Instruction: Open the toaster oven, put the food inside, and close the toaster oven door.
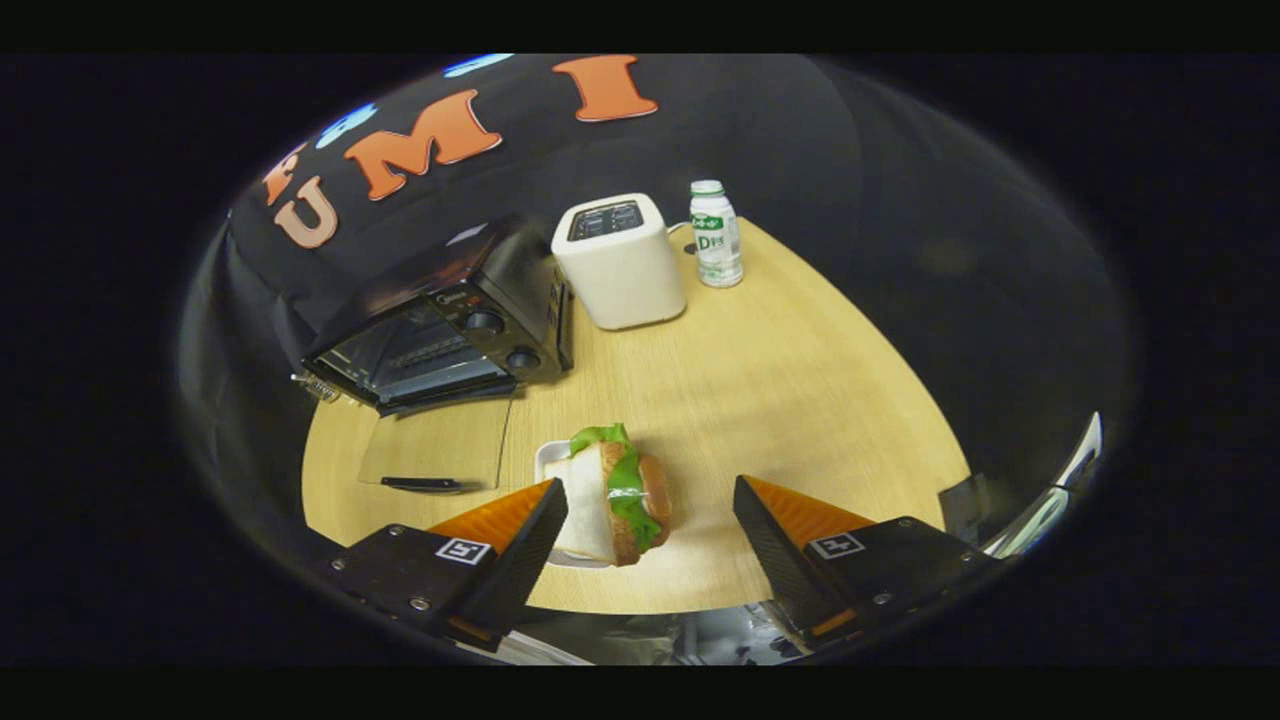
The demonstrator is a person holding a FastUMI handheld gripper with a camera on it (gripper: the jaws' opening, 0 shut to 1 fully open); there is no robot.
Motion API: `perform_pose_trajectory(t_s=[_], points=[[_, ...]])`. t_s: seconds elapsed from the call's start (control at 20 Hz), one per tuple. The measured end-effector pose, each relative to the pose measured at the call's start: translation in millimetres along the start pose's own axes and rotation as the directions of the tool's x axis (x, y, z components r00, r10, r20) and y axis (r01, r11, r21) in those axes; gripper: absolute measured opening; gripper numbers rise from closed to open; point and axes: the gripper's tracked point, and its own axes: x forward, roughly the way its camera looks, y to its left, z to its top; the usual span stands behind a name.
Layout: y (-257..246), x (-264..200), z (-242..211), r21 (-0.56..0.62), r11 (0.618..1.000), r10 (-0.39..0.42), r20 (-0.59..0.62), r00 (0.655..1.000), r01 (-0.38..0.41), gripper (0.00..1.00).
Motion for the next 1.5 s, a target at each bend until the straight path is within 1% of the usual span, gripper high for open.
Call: perform_pose_trajectory(t_s=[0.2,0.35,0.5,0.55,0.6,0.65,0.7,0.75,0.8,0.85,0.95,1.05,1.2,1.35,1.5], points=[[1.2,24.9,-9.0,0.006,0.999,0.053,-0.09,0.994,-0.053,0.99],[7.1,37.1,-13.8,0.011,0.994,0.108,-0.145,0.984,-0.107,0.98],[16.6,48.3,-19.8,0.047,0.986,0.167,-0.198,0.966,-0.161,0.93],[18.6,49.3,-19.6,0.052,0.983,0.184,-0.207,0.961,-0.177,0.83],[20.3,53.3,-19.1,0.05,0.981,0.196,-0.211,0.958,-0.19,0.79],[23.3,53.6,-18.0,0.053,0.978,0.21,-0.214,0.954,-0.203,0.7],[24.7,53.1,-15.9,0.062,0.975,0.224,-0.214,0.951,-0.216,0.65],[27.4,52.1,-13.4,0.076,0.969,0.245,-0.211,0.946,-0.234,0.56],[32.8,48.2,-9.2,0.102,0.961,0.274,-0.198,0.941,-0.258,0.53],[37.8,45.7,-3.1,0.123,0.954,0.293,-0.181,0.939,-0.274,0.42],[38.7,40.5,0.9,0.098,0.957,0.286,-0.165,0.944,-0.273,0.36],[43.3,31.3,4.9,0.083,0.959,0.281,-0.157,0.947,-0.271,0.35],[52.2,14.0,18.3,0.083,0.959,0.28,-0.114,0.953,-0.272,0.35],[62.1,-4.8,35.7,0.093,0.961,0.266,-0.038,0.963,-0.261,0.35],[79.6,-23.2,47.9,0.121,0.954,0.269,0.05,0.962,-0.273,0.35]])
